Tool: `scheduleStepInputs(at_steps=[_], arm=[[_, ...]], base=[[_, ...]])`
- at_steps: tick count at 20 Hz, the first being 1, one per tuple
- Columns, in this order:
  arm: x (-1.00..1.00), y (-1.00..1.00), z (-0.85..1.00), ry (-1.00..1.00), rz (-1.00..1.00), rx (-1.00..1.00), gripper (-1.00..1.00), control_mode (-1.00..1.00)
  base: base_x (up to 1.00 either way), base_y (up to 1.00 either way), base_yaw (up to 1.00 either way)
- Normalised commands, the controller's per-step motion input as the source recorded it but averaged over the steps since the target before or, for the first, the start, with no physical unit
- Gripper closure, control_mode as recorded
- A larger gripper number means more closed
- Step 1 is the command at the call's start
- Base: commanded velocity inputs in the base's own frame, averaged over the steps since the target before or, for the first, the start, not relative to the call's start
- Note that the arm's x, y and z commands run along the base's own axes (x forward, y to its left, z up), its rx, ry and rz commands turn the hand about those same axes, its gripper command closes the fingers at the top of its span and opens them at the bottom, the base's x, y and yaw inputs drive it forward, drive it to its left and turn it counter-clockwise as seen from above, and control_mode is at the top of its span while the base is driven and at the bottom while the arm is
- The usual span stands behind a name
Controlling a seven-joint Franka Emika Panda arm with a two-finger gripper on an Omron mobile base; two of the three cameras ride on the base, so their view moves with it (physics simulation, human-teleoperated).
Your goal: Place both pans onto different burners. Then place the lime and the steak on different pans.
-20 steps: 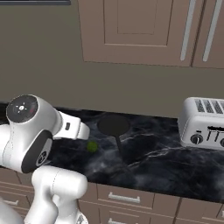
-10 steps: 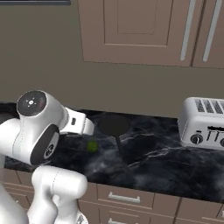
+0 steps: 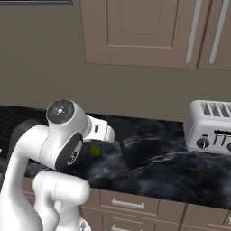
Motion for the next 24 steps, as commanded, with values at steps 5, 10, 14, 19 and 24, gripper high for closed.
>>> scheduleStepInputs(at_steps=[5, 10, 14, 19, 24], arm=[[0.17, -0.15, -0.28, 0.07, 0.0, -0.03, -1.0, -1.0], [0.04, 0.0, -0.12, 0.05, -0.02, 0.0, -1.0, -1.0], [0.2, 0.0, -0.17, 0.04, 0.0, 0.0, -1.0, -1.0], [0.29, 0.0, -0.22, 0.0, 0.02, 0.0, -1.0, -1.0], [0.31, 0.0, -0.34, 0.01, 0.06, 0.0, -1.0, -1.0]], base=[[0.0, 0.0, 0.0], [0.0, 0.0, 0.0], [0.0, 0.0, 0.0], [0.0, 0.0, 0.0], [0.0, 0.0, 0.0]])
